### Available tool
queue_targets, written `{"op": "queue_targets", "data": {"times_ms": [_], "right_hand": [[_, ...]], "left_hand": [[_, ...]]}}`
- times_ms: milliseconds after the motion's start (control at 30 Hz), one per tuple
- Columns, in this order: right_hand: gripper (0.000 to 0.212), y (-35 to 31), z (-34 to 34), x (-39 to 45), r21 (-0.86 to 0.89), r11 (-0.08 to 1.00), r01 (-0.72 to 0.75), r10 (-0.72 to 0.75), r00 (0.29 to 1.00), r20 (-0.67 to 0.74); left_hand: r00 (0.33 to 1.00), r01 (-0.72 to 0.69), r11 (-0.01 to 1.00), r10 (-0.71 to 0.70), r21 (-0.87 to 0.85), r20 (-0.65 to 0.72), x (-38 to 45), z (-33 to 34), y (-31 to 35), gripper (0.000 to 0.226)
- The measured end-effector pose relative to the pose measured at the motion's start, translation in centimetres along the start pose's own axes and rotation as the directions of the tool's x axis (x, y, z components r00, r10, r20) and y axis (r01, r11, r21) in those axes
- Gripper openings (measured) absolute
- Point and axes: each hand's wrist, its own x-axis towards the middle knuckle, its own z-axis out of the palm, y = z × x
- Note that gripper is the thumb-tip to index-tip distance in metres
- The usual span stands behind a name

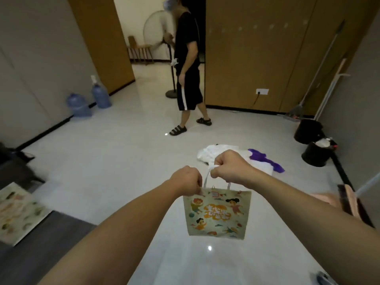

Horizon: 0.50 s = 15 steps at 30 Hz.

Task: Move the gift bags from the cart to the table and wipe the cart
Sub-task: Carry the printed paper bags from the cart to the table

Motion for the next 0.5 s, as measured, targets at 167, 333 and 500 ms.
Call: {"op": "queue_targets", "data": {"times_ms": [167, 333, 500], "right_hand": [[0.027, -6.6, 11.0, 4.9, -0.029, 0.989, 0.145, -0.132, 0.956, 0.261], [0.034, -15.2, 20.8, 9.3, 0.001, 0.944, 0.331, -0.289, 0.823, 0.49], [0.032, -23.4, 29.5, 12.5, 0.07, 0.87, 0.488, -0.411, 0.639, 0.651]], "left_hand": [[0.966, 0.254, 0.954, -0.259, -0.161, -0.012, -4.9, 2.8, -13.5, 0.011], [0.847, 0.501, 0.822, -0.53, -0.272, -0.044, -10.8, 3.5, -24.3, 0.005], [0.657, 0.689, 0.623, -0.753, -0.37, -0.044, -16.1, 3.2, -33.2, 0.01]]}}
